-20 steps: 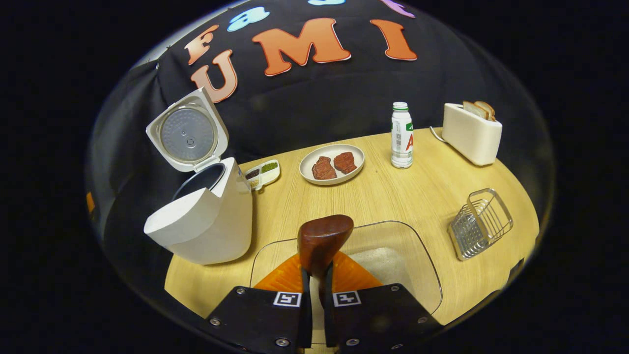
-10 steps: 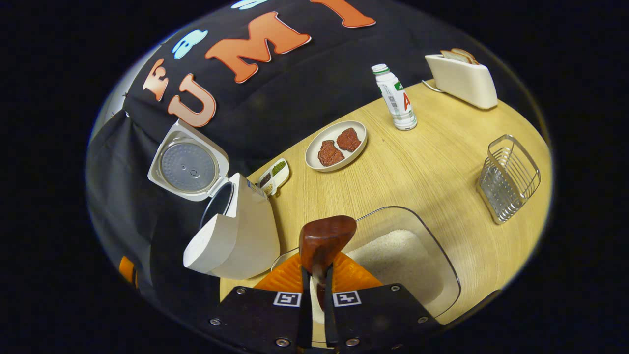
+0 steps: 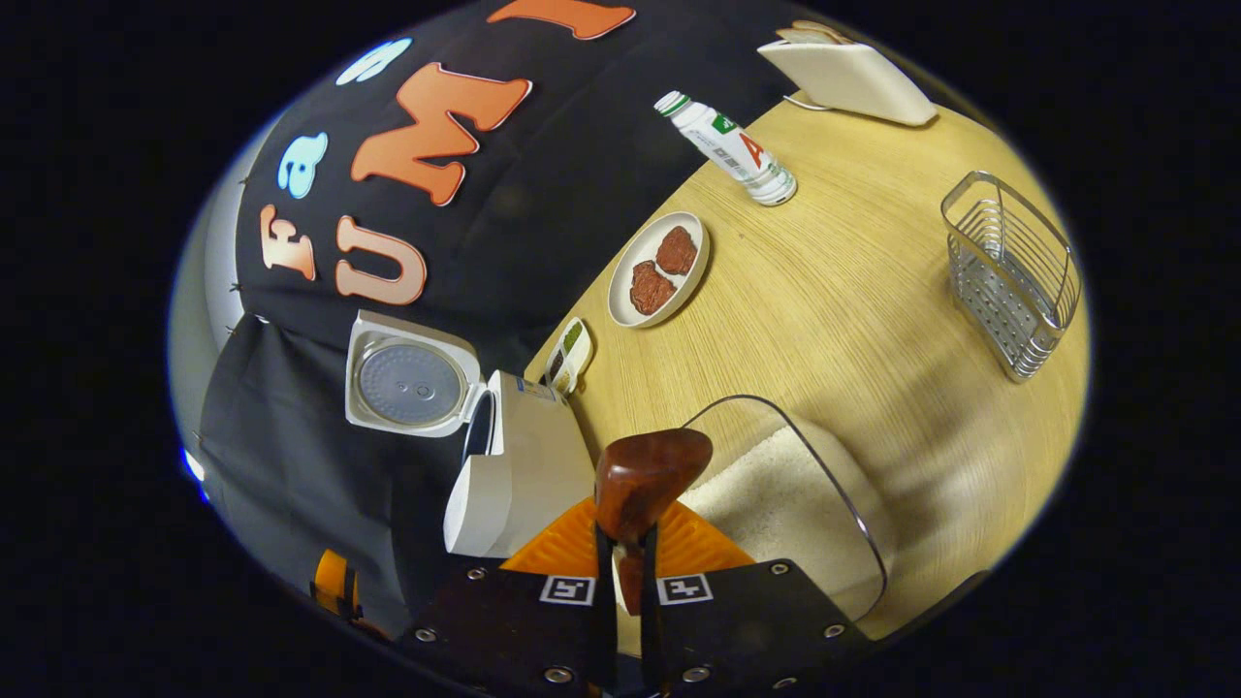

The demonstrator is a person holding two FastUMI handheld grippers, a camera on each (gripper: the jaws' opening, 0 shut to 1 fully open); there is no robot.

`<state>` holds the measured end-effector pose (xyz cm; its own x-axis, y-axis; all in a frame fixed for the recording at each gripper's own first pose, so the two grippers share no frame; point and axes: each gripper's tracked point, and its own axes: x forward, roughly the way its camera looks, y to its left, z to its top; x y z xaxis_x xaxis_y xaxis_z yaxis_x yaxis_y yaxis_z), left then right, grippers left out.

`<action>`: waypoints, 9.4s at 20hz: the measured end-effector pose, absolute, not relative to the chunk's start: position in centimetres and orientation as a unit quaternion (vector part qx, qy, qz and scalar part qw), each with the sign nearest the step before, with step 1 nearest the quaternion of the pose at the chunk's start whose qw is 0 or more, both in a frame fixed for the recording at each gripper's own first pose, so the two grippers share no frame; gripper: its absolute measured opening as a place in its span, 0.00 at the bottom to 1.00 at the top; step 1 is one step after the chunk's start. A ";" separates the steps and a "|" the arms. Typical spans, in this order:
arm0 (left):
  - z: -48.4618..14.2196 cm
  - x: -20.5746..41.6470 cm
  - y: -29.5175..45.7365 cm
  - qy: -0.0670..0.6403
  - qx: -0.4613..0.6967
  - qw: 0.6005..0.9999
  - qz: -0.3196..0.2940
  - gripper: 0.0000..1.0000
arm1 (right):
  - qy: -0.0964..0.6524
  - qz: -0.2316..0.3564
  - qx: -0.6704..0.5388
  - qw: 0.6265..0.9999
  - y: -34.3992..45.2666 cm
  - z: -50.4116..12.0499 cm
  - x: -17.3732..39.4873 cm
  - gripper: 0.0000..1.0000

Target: Close the left gripper, press the button to open the rice cooker; take a wooden spoon from the chopstick holder with the right hand, scoop a spoonful of rice and pour it into the rice cooker, then put the wooden spoon back into the chopstick holder.

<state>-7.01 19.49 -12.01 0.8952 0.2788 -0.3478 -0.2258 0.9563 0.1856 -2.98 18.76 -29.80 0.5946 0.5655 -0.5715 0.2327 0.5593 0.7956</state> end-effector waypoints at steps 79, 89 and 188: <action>-15.1 -8.0 30.4 0.193 0.005 0.966 0.173 1.00 | 0.181 0.232 0.087 0.952 45.5 -12.5 18.9 0.08; -15.2 -7.6 30.1 0.194 0.009 0.966 0.171 1.00 | 0.068 0.310 -0.075 0.945 48.7 -8.8 16.7 0.09; -6.3 31.7 22.8 0.144 0.068 0.981 0.108 0.98 | 0.219 -0.172 0.083 0.957 -6.1 -17.2 -3.7 0.91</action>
<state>31.73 22.82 -6.33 0.9352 0.2310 -0.2683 -0.1919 0.9676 0.1641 -3.74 -6.07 -17.20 0.8451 -0.2921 -0.4477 0.3650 0.9272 0.0841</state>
